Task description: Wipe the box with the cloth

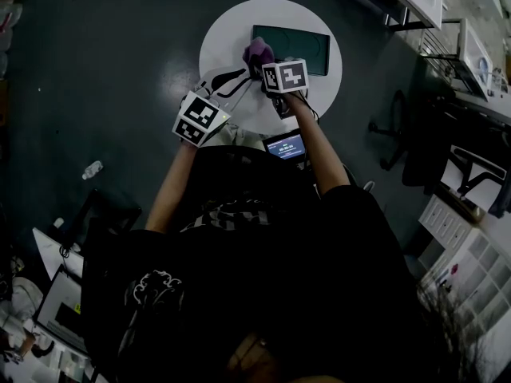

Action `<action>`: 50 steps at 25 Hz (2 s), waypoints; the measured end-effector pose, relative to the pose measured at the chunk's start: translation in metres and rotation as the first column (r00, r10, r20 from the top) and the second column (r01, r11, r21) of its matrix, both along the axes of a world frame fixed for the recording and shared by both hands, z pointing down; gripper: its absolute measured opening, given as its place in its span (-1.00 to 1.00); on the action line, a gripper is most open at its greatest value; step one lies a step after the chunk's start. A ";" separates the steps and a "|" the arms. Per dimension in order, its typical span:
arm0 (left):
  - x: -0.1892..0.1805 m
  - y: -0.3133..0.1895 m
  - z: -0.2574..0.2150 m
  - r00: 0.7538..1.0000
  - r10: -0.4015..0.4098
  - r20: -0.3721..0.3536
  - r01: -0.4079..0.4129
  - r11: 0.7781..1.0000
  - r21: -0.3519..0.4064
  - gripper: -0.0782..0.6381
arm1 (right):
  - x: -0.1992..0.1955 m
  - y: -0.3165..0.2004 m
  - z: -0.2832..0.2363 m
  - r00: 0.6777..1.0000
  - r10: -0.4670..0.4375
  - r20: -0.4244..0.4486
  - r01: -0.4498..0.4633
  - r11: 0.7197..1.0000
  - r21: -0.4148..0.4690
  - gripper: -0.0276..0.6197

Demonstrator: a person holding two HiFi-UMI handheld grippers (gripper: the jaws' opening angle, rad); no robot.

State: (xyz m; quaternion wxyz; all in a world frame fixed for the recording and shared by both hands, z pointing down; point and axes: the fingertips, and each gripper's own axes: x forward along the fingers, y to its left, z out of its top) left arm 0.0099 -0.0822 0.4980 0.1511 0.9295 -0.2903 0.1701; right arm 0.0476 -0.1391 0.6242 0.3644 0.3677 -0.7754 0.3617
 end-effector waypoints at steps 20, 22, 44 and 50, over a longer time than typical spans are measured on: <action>0.030 0.013 -0.001 0.994 0.111 -0.003 -0.111 0.994 0.001 -0.57 | 0.173 0.013 0.010 0.946 0.259 -0.195 -0.261 0.965 0.015 -0.57; 0.032 0.016 0.001 0.992 0.123 0.001 -0.123 0.992 0.001 -0.57 | 0.188 0.015 0.011 0.937 0.277 -0.214 -0.279 0.960 0.019 -0.57; 0.021 0.038 0.003 0.993 0.116 0.021 -0.117 0.993 0.012 -0.57 | 0.058 0.061 -0.002 0.984 -0.144 -0.102 0.145 0.989 -0.003 -0.57; 0.011 0.046 0.004 0.994 0.105 0.020 -0.105 0.994 0.006 -0.58 | 0.015 0.076 0.013 0.945 -0.315 -0.088 0.314 0.949 -0.028 -0.57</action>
